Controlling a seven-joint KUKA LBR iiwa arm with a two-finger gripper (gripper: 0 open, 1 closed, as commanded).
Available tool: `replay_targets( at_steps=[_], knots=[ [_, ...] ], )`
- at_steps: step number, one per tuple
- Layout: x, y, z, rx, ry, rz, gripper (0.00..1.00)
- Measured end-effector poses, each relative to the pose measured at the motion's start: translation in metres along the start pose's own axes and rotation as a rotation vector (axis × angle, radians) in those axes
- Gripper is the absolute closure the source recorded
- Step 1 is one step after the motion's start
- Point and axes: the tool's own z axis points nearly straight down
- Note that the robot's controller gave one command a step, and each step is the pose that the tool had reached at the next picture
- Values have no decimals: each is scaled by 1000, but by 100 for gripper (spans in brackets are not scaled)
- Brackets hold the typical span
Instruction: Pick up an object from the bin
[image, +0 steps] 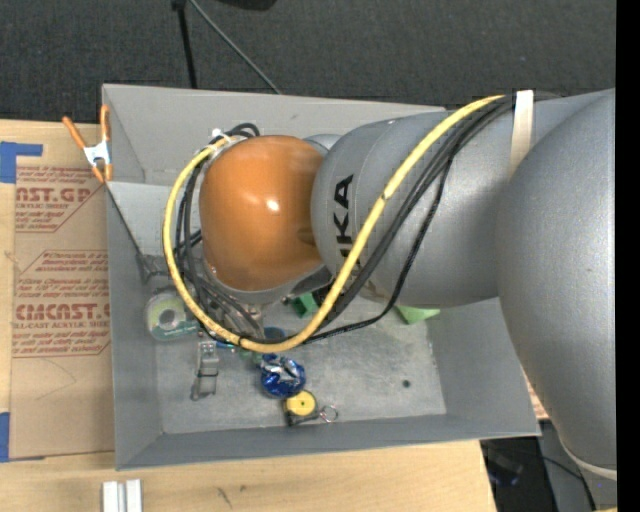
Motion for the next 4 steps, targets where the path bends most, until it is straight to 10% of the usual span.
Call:
replay_targets(
  at_steps=[1,2,3,4],
  knots=[
    [-95,-48,101,1,-6,-171,0],
    [-59,-97,140,1,-3,-143,0],
    [-62,-94,136,-3,-11,-145,100],
    [-71,-104,-15,-1,-19,-176,100]
  ],
)
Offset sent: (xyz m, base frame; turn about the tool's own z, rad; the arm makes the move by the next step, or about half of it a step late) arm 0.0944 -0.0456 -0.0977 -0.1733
